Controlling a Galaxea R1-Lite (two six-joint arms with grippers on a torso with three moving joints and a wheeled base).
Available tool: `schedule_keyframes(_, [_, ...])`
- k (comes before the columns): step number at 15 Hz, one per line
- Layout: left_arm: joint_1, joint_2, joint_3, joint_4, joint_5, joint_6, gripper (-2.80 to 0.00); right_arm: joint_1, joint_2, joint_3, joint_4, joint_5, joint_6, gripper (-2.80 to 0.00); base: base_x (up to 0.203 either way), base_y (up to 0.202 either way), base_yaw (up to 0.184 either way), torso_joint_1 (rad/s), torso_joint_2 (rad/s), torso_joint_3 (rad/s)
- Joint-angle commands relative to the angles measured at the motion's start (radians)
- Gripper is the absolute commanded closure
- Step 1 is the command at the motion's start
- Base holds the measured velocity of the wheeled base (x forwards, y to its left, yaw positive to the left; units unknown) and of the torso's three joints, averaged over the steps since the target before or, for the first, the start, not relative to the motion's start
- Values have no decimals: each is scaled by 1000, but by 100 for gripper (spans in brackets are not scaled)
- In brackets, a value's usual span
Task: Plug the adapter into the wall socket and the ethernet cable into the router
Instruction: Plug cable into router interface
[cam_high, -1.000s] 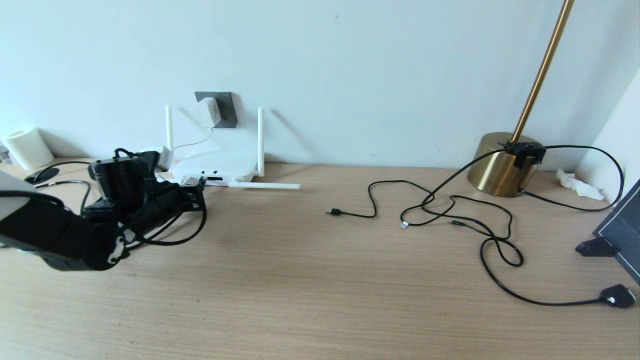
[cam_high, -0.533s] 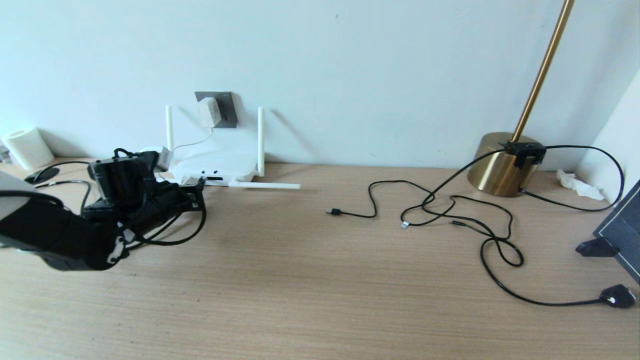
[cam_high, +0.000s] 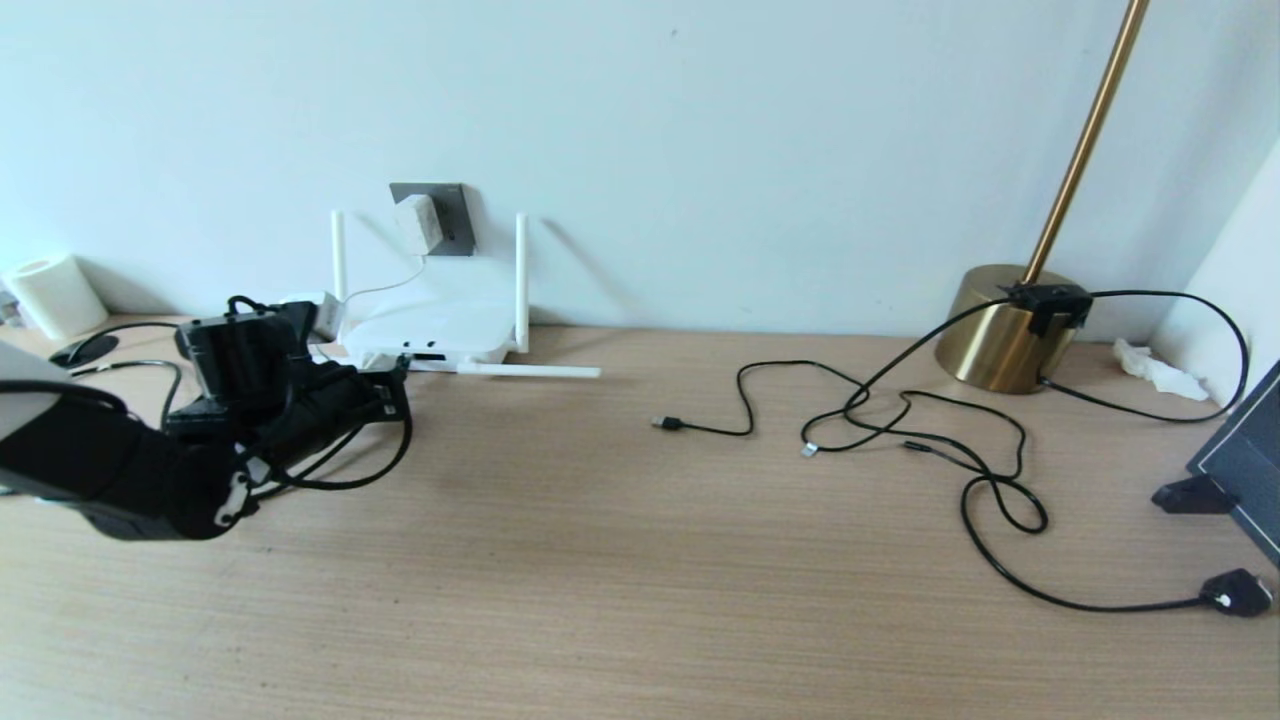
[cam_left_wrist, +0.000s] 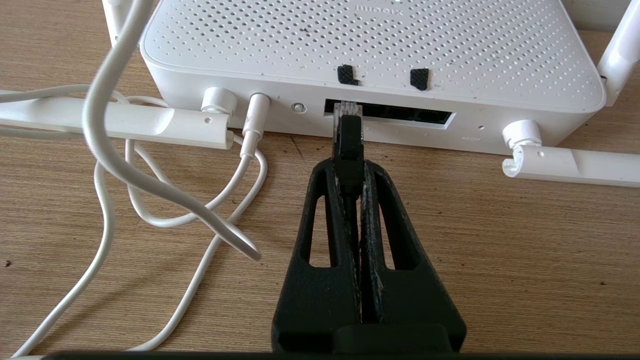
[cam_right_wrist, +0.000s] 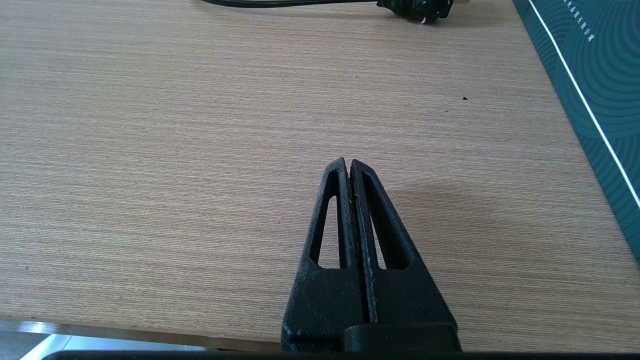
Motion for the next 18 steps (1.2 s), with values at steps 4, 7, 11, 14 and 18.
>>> schedule_keyframes(4, [1,3,-7,-5,-1,0,0,0,0,0,1,0,0,0,0,0,0,0,0,0])
schedule_keyframes(7, [1,7,-8,-5,-2,0,0,0,0,0,1,-3,0,0,0,0,0,0,0,0])
schedule_keyframes(11, [1,7,-9,-5,-1,0,0,0,0,0,1,-3,0,0,0,0,0,0,0,0])
schedule_keyframes(14, [1,7,-13,-5,-2,0,0,0,0,0,1,-3,0,0,0,0,0,0,0,0])
schedule_keyframes(18, [-1,13,-16,-5,-1,0,0,0,0,0,1,-3,2,0,0,0,0,0,0,0])
